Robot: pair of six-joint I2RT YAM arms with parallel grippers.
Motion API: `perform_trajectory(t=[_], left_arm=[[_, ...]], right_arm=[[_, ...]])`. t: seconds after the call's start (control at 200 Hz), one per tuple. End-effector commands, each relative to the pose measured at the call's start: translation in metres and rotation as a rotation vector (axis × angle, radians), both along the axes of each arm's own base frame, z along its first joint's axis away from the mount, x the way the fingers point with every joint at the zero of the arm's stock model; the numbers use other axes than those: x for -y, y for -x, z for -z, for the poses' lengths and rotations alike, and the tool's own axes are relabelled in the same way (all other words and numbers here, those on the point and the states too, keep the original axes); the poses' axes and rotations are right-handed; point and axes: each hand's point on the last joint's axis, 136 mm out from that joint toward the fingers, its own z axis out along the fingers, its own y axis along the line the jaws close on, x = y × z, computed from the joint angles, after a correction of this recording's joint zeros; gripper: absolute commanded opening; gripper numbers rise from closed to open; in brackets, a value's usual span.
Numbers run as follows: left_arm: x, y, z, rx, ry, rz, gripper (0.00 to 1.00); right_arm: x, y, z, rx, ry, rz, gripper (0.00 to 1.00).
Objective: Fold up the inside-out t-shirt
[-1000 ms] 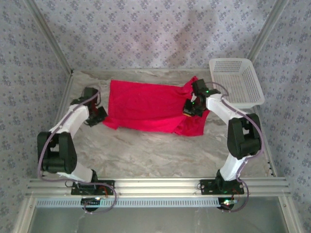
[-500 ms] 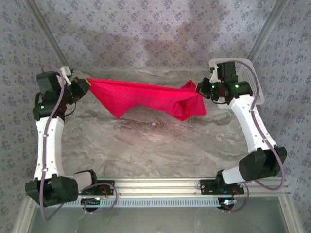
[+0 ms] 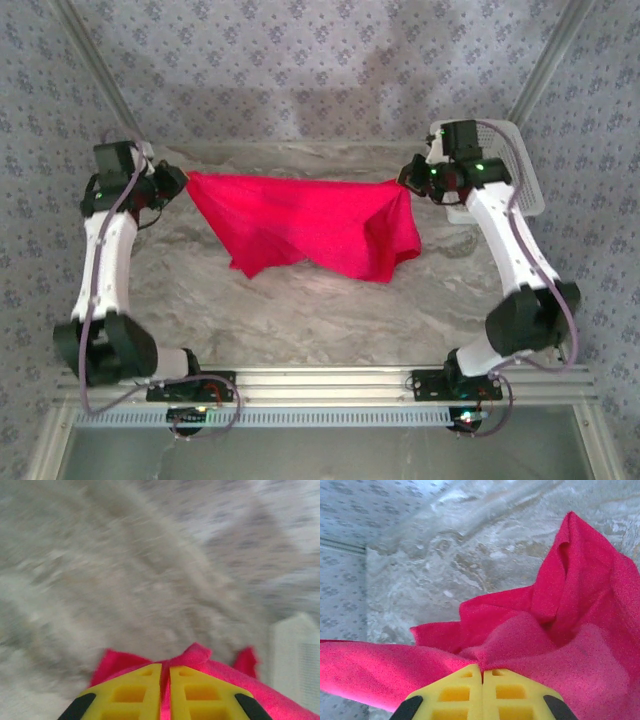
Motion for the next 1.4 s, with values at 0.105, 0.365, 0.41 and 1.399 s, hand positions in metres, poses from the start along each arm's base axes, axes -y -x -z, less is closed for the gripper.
perform_trajectory(t=[0.105, 0.365, 0.41, 1.399], left_arm=[[-0.012, 0.009, 0.073, -0.268, -0.246, -0.069, 0.36], [0.157, 0.015, 0.043, 0.021, -0.203, 0.268, 0.52], [0.196, 0.017, 0.050, 0.031, -0.164, 0.350, 0.53], [0.376, 0.013, 0.147, -0.288, -0.482, 0.734, 0.00]], right_arm=[[-0.011, -0.039, 0.062, -0.142, 0.014, -0.053, 0.39], [0.016, 0.013, 0.091, -0.188, 0.095, -0.011, 0.62], [0.021, 0.025, 0.102, -0.202, 0.089, 0.010, 0.61], [-0.016, 0.039, 0.185, -0.298, 0.019, -0.008, 0.58]])
